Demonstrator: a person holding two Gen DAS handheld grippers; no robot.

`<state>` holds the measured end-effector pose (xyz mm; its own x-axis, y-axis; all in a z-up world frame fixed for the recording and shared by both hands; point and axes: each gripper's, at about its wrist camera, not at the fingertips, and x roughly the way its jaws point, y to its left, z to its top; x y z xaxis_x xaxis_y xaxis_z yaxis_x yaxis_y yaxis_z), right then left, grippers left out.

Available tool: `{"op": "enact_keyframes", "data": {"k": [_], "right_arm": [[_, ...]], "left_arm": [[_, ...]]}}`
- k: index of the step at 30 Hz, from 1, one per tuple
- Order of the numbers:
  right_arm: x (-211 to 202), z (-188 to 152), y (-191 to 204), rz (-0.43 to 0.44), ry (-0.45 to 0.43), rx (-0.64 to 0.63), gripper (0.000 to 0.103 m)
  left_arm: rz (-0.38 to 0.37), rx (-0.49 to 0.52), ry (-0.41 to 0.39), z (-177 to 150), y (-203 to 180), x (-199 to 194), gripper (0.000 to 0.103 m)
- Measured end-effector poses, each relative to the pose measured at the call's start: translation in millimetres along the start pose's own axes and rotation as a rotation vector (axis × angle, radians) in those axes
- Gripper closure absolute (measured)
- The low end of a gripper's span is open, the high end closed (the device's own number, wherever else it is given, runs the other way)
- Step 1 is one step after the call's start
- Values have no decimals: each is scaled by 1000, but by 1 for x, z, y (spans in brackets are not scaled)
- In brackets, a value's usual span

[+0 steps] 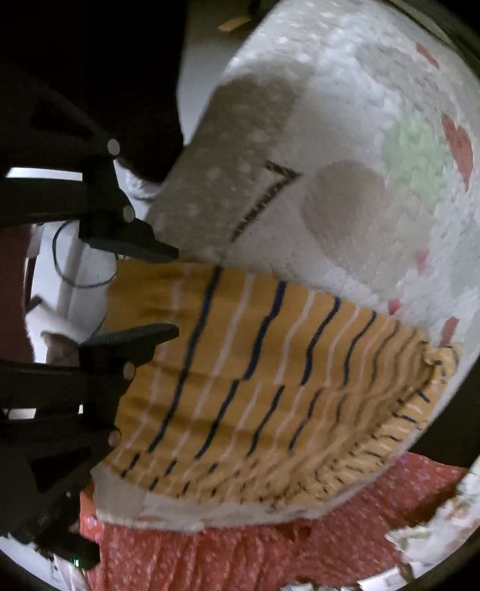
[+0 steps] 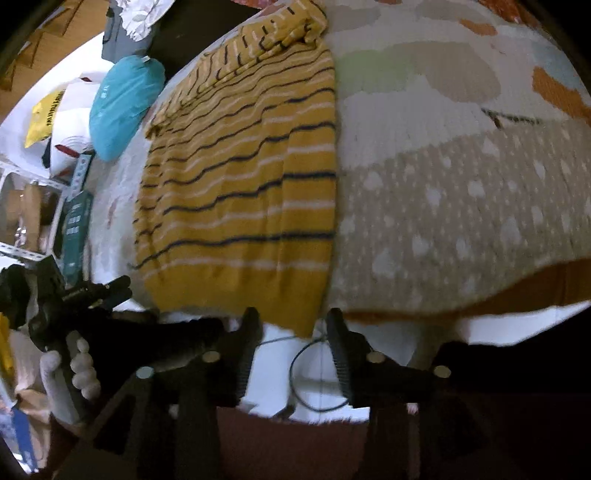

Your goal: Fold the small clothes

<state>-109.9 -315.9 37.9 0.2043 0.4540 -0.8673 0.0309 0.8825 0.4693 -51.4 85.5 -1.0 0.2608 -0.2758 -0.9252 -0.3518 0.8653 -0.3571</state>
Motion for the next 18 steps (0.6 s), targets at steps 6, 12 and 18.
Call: {"op": "enact_keyframes", "data": {"k": [6, 12, 18], "right_arm": [[28, 15, 12, -87, -6, -73, 47], [65, 14, 19, -125, 60, -79, 81], [41, 25, 26, 36, 16, -62, 94]], "left_arm": [[-29, 88, 88, -9, -18, 37, 54], [-41, 88, 119, -7, -20, 38, 96], [-213, 22, 38, 3, -18, -15, 96]]}}
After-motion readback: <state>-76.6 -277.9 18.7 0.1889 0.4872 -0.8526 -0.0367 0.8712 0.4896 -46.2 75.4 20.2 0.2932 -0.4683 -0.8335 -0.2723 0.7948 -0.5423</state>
